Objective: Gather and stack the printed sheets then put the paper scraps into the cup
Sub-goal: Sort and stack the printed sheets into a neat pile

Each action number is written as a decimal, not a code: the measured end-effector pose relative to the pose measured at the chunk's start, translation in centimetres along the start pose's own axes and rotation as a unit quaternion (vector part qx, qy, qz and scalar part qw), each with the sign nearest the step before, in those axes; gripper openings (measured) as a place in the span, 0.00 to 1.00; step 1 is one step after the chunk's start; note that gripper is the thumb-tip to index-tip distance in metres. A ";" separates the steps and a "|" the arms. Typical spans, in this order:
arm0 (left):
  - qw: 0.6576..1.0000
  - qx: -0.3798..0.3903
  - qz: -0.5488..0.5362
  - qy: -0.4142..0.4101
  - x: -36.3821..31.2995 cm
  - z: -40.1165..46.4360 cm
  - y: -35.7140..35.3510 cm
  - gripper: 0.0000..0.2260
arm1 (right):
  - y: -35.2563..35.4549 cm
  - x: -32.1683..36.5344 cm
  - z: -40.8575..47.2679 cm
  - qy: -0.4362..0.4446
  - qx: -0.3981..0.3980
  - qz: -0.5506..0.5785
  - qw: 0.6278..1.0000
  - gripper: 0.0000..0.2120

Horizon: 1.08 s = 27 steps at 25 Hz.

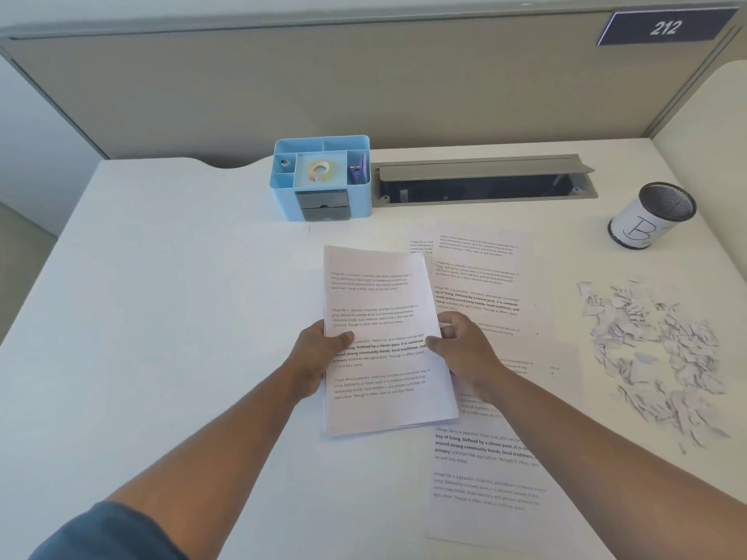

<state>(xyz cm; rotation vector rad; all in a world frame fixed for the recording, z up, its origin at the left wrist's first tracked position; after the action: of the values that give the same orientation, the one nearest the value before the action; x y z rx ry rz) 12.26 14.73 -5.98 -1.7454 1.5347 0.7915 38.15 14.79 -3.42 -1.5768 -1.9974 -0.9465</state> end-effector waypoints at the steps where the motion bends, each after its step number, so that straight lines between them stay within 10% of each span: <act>1: 1.000 0.002 0.001 -0.018 -0.7 -0.6 0.0 0.13 | 0.8 0.3 -0.3 0.016 -0.048 -0.020 0.999 0.26; 5: 0.993 0.052 -0.018 -0.104 -5.1 -4.0 0.1 0.15 | 2.7 2.1 -1.7 0.020 0.010 0.071 0.997 0.41; 9: 0.982 0.047 -0.024 -0.184 -8.4 -6.6 0.3 0.15 | 1.2 5.1 -4.2 0.058 0.217 0.146 0.964 0.24; 18: 0.953 -0.057 -0.054 -0.292 -8.4 -9.0 1.7 0.09 | -1.9 6.2 -6.3 0.188 0.055 0.116 0.974 0.11; 27: 0.956 -0.054 -0.115 -0.265 -5.3 -9.8 1.7 0.12 | -3.7 4.0 -6.6 0.158 0.082 0.119 0.977 0.15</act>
<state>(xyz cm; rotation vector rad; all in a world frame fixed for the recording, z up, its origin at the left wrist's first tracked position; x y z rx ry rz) 10.00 9.73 3.91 -1.5769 0.9277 1.1266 33.02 12.20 2.84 -1.4341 -1.5855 -0.8542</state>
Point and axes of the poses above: each hand's wrist, its own z-axis towards the middle knuckle, its own y-axis out of the back of the hand, x = y × z, the point moved 5 cm from there along z, towards the middle knuckle, and after that the axes turned 8 degrees about -y, right-handed, at the moved point
